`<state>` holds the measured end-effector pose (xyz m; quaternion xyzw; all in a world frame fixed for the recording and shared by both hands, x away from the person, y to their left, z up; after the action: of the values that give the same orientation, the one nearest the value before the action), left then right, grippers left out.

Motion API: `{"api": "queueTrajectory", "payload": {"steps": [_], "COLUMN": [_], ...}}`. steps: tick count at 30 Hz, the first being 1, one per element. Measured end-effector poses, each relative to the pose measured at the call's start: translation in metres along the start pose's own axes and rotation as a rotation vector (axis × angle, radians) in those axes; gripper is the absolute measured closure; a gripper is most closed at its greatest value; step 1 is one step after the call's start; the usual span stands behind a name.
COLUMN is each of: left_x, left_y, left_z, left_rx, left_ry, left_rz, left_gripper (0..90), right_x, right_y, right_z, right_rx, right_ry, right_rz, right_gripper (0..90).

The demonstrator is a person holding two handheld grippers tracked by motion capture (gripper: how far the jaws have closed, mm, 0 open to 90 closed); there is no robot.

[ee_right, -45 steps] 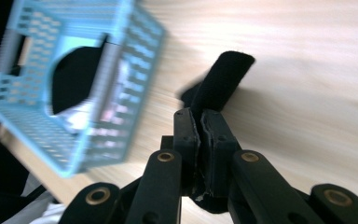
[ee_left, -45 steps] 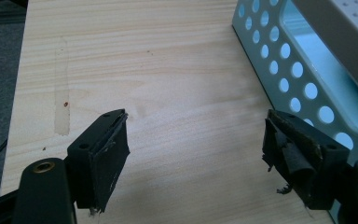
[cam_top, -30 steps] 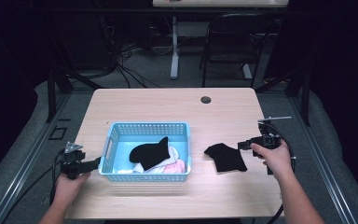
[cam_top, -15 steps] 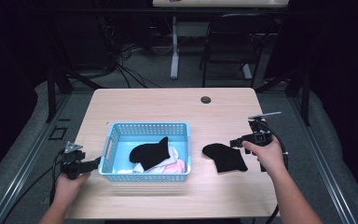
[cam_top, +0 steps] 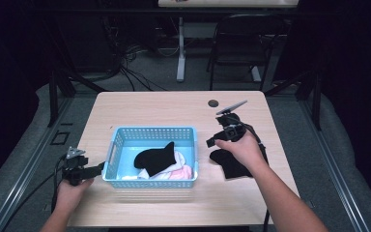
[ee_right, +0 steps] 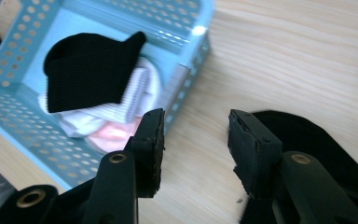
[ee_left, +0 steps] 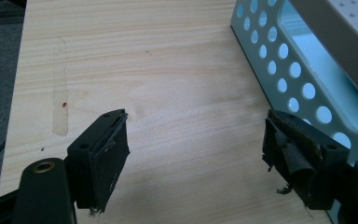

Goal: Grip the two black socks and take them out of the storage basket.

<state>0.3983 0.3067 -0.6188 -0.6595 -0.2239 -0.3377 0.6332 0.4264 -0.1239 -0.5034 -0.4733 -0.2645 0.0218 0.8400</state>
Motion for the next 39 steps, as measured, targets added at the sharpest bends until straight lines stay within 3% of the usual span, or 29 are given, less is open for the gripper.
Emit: {"api": "queueTrajectory", "payload": {"steps": [7, 13, 19, 20, 27, 28, 30, 39], "left_x": [0.000, 0.001, 0.001, 0.001, 0.001, 0.001, 0.001, 0.002], "left_y": [0.000, -0.001, -0.001, -0.001, -0.001, -0.001, -0.001, -0.001], "left_z": [0.000, 0.000, 0.001, 0.001, 0.001, 0.001, 0.001, 0.001], "left_rx": [-0.001, -0.003, -0.005, -0.005, -0.003, -0.004, -0.004, -0.008], "left_ry": [0.001, -0.005, -0.007, -0.006, -0.008, -0.007, -0.007, -0.012], "left_rz": [-0.003, -0.005, -0.009, -0.008, -0.012, -0.010, -0.010, -0.015], "left_gripper": [22.3, 22.3, 22.3, 22.4, 22.3, 22.4, 22.3, 22.3], "right_x": [0.017, 0.025, 0.028, 0.028, 0.028, 0.029, 0.028, 0.027], "right_y": [0.027, 0.056, 0.084, 0.086, 0.109, 0.114, 0.118, 0.142], "right_z": [0.037, 0.056, 0.063, 0.062, 0.065, 0.066, 0.066, 0.069], "right_rx": [0.026, 0.041, 0.050, 0.047, 0.039, 0.036, 0.030, 0.029], "right_ry": [-0.036, -0.058, -0.028, -0.040, -0.011, 0.002, -0.010, 0.034], "right_rz": [0.048, 0.088, 0.123, 0.148, 0.188, 0.174, 0.218, 0.233], "right_gripper": [58.6, 60.7, 62.2, 62.4, 62.5, 62.4, 62.4, 63.1]}}
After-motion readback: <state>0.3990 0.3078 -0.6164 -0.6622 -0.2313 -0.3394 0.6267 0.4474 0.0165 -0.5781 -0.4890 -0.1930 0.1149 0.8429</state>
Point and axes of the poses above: each handheld gripper's, and its own axes: y roughly forward along the jaws, x roughly out of its top, z roughly to its left, the point moved 8 cm from there along y, roughly forward along the jaws, and after that the axes turned 9 degrees about x, right-handed, at the moved point
